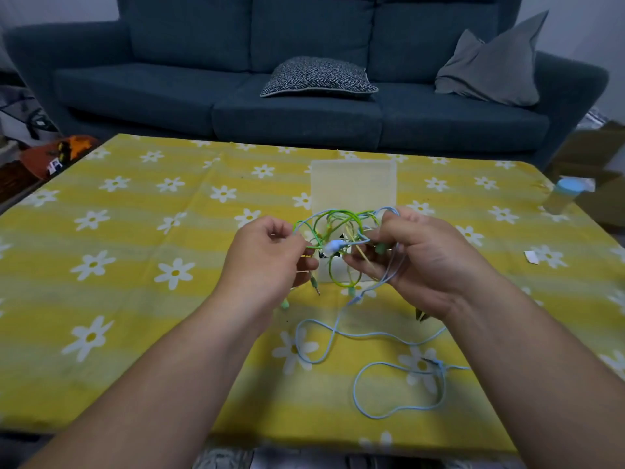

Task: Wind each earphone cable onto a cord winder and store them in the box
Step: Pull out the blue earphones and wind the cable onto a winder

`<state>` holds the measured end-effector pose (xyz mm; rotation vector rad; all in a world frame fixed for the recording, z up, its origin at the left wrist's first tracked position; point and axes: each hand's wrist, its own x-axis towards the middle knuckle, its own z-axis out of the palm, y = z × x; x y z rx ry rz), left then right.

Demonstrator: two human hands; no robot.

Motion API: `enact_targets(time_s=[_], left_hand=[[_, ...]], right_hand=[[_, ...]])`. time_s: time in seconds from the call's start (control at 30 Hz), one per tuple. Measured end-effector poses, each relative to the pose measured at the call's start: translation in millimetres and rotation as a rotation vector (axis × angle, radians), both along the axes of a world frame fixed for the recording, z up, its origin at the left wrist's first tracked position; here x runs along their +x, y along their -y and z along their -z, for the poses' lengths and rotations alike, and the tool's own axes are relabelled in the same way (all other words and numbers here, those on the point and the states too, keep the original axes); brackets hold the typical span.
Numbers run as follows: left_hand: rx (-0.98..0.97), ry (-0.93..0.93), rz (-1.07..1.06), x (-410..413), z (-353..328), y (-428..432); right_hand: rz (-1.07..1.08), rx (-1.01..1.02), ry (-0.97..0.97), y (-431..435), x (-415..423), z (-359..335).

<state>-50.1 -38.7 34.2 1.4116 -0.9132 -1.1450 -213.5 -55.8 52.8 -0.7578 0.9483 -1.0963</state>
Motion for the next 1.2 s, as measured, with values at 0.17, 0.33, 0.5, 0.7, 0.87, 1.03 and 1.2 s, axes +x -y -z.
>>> enact_targets(time_s=[0.17,0.33,0.5,0.7,0.87,1.03,1.2], left_hand=[[-0.209,0.518,-0.009,7.4,1.0,-1.7],[-0.422,0.629,0.165,5.2,-7.3,-7.6],[-0.332,0.594,0.264,1.1,3.9,-6.1],[-0.246,0.319,0.224,1.8,-3.5,-6.1],[-0.256,0.306,0.174,-1.5,-6.8,-8.1],[-0.269,0.49,0.108,-2.7,-3.3,-6.0],[-0.276,0.612,0.055,-1.9,-5.7,-7.9]], right_hand=[[-0.023,-0.02,-0.027,-0.5,1.5,-0.7],[-0.046,-0.016,0.005,-1.5,1.6,-0.3],[-0.058,-0.036,-0.021,-0.7,1.2,0.7],[0.028,-0.189,-0.247,0.8,2.0,5.8],[0.077,-0.381,-0.546,-3.6,4.3,4.5],[0.07,-0.536,-0.793,-6.4,7.5,3.0],[0.042,-0.514,-0.785,-8.0,10.8,2.8]])
